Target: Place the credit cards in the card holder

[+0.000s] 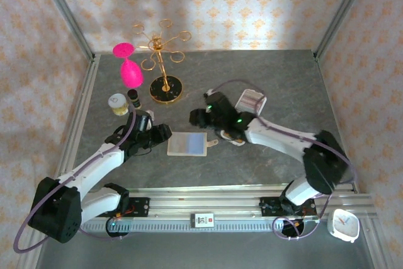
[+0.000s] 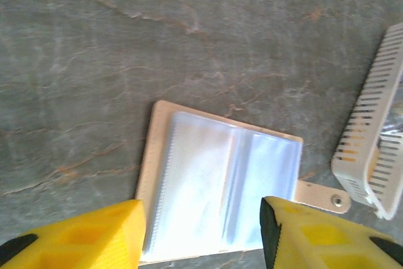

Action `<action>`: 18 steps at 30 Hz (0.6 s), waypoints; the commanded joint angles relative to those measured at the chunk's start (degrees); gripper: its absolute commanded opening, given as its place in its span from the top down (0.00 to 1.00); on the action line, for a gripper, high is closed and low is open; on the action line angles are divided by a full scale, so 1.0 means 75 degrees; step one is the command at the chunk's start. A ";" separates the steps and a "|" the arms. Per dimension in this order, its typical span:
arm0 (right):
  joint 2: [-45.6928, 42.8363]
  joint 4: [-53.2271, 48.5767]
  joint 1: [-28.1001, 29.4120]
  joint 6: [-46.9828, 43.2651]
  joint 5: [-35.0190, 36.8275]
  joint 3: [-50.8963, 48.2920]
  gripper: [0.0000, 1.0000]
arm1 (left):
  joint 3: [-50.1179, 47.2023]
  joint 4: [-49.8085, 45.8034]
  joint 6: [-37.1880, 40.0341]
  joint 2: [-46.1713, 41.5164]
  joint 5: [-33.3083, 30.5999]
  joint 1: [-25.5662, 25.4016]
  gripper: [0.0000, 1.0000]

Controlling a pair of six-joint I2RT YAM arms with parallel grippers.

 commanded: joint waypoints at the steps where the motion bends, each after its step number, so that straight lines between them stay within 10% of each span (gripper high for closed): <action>1: -0.0586 -0.1627 -0.0742 -0.2466 0.0519 0.0068 0.57 | 0.0275 0.0507 0.0318 0.0100 0.0413 0.0030 0.45; 9: -0.1789 -0.1925 -0.1554 -0.8676 0.1620 -0.1219 0.33 | -0.0067 0.1567 0.0453 0.0029 0.0226 0.0027 0.43; 18: -0.1477 -0.0862 -0.2892 -1.0299 0.1733 -0.1798 0.21 | -0.0415 0.2353 0.0473 -0.0034 -0.0494 0.0027 0.43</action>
